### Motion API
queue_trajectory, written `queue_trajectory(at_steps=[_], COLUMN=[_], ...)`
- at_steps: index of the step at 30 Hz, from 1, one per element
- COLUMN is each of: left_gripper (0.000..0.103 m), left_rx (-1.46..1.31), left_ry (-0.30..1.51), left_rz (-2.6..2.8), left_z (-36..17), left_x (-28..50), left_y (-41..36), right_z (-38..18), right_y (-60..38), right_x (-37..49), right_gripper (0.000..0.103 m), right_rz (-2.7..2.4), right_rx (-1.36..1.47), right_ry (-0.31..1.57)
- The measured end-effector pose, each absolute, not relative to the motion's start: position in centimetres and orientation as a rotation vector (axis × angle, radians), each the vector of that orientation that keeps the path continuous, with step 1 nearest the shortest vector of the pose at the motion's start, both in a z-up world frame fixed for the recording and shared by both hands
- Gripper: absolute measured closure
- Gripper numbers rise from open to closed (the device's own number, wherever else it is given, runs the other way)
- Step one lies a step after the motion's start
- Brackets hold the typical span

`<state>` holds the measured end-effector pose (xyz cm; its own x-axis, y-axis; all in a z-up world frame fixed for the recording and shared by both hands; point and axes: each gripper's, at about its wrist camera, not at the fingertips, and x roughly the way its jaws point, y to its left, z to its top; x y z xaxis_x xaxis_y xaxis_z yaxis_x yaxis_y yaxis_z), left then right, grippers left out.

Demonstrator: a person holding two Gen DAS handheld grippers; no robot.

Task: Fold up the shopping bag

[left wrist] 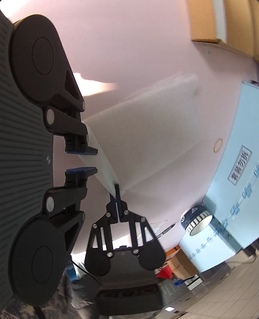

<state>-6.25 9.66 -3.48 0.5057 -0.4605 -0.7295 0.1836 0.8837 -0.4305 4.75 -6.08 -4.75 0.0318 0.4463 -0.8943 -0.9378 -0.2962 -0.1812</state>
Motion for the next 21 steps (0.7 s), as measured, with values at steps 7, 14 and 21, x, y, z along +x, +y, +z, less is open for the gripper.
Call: queue_trajectory(at_steps=[7,14,21], left_gripper=[0.076,0.059,0.088], left_rx=[0.284,0.488,0.481], left_ry=[0.851,0.876,0.975], left_rz=[-0.523,-0.600,-0.580], left_z=[-1.4,-2.4,-2.7], left_x=[-8.1,-7.2,-5.4], left_y=[4.7,3.7,4.0], right_z=[-4.3,-3.5,-3.1], right_y=[-4.9,-5.1,-5.8], right_x=[6.0,6.2,6.6], right_gripper=[0.101,0.101,0.101], right_rz=[1.588,1.596,1.582], right_rx=[-1.077,-1.000,-0.938], right_ry=[0.772,0.851,0.873])
